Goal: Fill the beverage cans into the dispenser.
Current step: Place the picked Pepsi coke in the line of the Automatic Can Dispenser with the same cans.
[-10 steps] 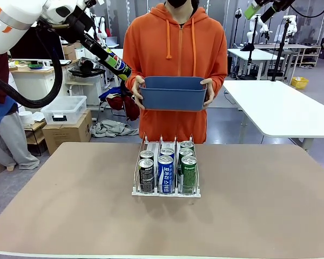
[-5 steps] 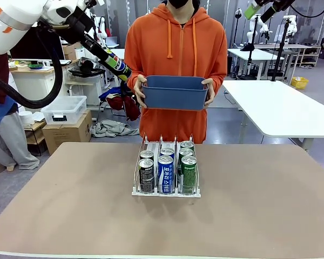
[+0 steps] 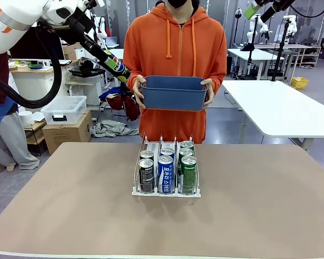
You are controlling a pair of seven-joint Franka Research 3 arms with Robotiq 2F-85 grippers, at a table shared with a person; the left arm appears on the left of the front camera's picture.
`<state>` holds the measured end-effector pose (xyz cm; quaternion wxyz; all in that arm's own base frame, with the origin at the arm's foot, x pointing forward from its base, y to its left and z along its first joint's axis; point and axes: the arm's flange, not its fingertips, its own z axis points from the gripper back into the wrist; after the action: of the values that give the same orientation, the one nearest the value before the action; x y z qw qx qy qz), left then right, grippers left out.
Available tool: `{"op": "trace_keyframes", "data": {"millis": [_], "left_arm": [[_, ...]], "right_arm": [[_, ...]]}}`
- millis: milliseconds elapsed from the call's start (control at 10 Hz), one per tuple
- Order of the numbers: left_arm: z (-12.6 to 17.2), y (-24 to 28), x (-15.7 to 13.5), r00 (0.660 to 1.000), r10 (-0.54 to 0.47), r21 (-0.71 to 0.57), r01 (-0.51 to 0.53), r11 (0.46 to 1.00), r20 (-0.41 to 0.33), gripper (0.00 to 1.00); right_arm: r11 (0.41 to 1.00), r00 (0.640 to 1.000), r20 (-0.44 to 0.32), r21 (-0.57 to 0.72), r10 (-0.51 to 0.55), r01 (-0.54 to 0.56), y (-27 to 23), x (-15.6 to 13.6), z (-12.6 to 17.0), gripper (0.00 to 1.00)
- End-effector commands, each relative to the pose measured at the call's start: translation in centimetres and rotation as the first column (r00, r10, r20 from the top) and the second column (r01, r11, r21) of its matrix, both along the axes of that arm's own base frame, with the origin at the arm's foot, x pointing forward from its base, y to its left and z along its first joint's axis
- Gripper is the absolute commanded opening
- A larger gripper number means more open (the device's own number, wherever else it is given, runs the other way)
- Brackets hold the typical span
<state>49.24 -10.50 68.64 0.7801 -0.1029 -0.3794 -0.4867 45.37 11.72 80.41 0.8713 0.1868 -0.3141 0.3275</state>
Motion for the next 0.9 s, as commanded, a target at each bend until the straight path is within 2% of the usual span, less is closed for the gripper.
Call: {"op": "trace_keyframes", "data": {"millis": [0,500,600,800], "left_arm": [[0.4,-0.3,-1.8,1.000,0.019,0.030,-0.018,0.999,-0.008,0.58],[0.3,-3.4,-7.7,0.996,0.074,0.156,-0.064,0.986,-0.055,0.58],[0.1,-4.0,-8.9,0.996,0.076,0.171,-0.067,0.983,-0.045,0.58],[-1.3,-5.3,-10.9,0.995,0.059,0.220,-0.040,0.975,-0.080,0.58]], "right_arm": [[1.000,1.000,-0.001,-0.001,0.002,-0.002,-0.1,-0.1,0.0,1.00],[1.000,1.000,-0.001,-0.001,0.002,-0.002,-0.1,-0.1,0.0,1.00],[1.000,1.000,-0.001,-0.001,0.002,-0.002,-0.1,-0.1,0.0,1.00],[1.000,1.000,-0.001,-0.001,0.002,-0.002,-0.1,-0.1,0.0,1.00]]}}
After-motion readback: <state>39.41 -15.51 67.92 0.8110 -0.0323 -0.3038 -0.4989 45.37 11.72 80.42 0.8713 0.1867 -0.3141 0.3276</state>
